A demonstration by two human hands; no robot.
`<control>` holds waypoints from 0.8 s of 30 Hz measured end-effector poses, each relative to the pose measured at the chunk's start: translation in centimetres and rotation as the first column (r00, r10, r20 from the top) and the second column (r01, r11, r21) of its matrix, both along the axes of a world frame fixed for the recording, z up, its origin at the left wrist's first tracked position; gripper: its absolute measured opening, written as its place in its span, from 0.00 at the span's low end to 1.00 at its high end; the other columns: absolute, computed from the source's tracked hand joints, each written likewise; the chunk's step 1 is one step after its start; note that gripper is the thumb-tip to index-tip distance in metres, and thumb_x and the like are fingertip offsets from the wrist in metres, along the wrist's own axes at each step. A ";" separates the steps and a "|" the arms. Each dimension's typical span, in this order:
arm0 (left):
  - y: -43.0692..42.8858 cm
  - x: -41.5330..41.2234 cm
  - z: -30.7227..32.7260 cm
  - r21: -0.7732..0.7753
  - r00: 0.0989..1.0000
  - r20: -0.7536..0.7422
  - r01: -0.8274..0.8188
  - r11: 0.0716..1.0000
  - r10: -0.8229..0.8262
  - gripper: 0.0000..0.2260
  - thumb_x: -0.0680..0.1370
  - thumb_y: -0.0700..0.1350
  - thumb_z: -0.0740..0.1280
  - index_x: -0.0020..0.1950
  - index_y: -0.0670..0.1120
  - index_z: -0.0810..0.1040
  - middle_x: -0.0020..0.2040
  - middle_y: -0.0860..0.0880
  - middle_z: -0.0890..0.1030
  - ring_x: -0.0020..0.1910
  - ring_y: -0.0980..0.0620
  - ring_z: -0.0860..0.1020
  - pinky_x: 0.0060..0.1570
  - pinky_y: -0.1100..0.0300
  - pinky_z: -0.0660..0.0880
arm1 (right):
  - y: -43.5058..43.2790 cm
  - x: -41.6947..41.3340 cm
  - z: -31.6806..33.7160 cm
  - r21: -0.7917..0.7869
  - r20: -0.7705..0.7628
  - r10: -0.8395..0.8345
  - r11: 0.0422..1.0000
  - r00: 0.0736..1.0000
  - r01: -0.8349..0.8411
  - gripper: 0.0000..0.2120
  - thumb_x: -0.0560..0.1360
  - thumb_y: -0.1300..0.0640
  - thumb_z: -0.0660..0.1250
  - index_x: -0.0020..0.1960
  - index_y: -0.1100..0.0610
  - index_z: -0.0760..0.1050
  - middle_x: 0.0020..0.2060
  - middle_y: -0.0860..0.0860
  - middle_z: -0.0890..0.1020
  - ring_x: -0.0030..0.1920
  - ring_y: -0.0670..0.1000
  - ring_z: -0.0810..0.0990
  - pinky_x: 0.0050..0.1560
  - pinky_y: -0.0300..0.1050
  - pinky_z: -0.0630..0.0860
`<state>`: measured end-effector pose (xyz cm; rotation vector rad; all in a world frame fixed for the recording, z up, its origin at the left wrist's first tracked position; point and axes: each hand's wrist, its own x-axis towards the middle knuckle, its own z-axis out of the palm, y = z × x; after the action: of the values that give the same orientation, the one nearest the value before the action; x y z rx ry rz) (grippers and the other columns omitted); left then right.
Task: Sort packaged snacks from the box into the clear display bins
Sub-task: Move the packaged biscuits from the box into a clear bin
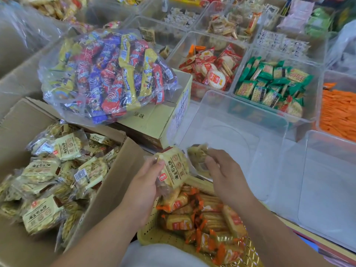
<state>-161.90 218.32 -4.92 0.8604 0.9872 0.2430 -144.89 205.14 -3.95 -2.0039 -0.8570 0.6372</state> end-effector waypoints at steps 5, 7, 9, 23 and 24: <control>1.0 -0.8 -0.8 -0.019 0.990 0.018 -0.141 0.990 0.142 0.19 0.78 0.53 0.68 0.67 0.51 0.78 0.61 0.44 0.85 0.60 0.41 0.84 0.57 0.42 0.78 | 1.8 7.0 -3.0 -0.198 0.174 0.022 0.980 0.985 0.013 0.16 0.84 0.56 0.57 0.69 0.51 0.76 0.56 0.52 0.77 0.54 0.47 0.72 0.49 0.37 0.64; 1.3 -1.1 -0.9 -0.028 0.985 0.034 -0.167 0.986 0.168 0.22 0.74 0.55 0.68 0.67 0.50 0.78 0.60 0.45 0.86 0.59 0.42 0.84 0.54 0.44 0.80 | 3.3 8.7 -5.0 -0.354 0.158 0.114 0.934 0.981 -0.052 0.15 0.85 0.56 0.56 0.66 0.54 0.77 0.55 0.55 0.78 0.55 0.55 0.76 0.46 0.42 0.63; 1.4 -1.4 -0.9 -0.037 0.982 0.052 -0.180 0.983 0.182 0.22 0.73 0.54 0.68 0.66 0.50 0.79 0.59 0.46 0.86 0.58 0.43 0.85 0.47 0.47 0.84 | 5.0 9.0 -7.0 -0.467 0.114 0.190 0.877 0.975 -0.116 0.13 0.85 0.55 0.56 0.62 0.57 0.77 0.51 0.58 0.78 0.52 0.60 0.77 0.43 0.45 0.63; 2.0 -2.1 -0.6 -0.049 0.978 0.071 -0.192 0.980 0.196 0.21 0.74 0.54 0.68 0.66 0.49 0.78 0.60 0.45 0.86 0.58 0.43 0.85 0.44 0.54 0.84 | 7.4 7.2 -10.9 -0.604 -0.283 0.451 0.602 0.846 -0.523 0.33 0.83 0.35 0.50 0.83 0.47 0.47 0.81 0.51 0.57 0.80 0.54 0.58 0.78 0.50 0.53; 2.0 -2.1 -0.5 -0.046 0.979 0.063 -0.190 0.981 0.193 0.21 0.74 0.54 0.68 0.66 0.49 0.78 0.60 0.45 0.86 0.58 0.43 0.85 0.43 0.54 0.84 | 7.4 7.2 -10.8 -0.598 -0.274 0.456 0.608 0.847 -0.522 0.34 0.83 0.35 0.50 0.83 0.46 0.45 0.81 0.52 0.57 0.80 0.55 0.58 0.78 0.50 0.54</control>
<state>-163.98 220.28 -5.47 0.7168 1.0093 0.4131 -137.67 212.49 -14.73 -2.3150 -1.2720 1.5256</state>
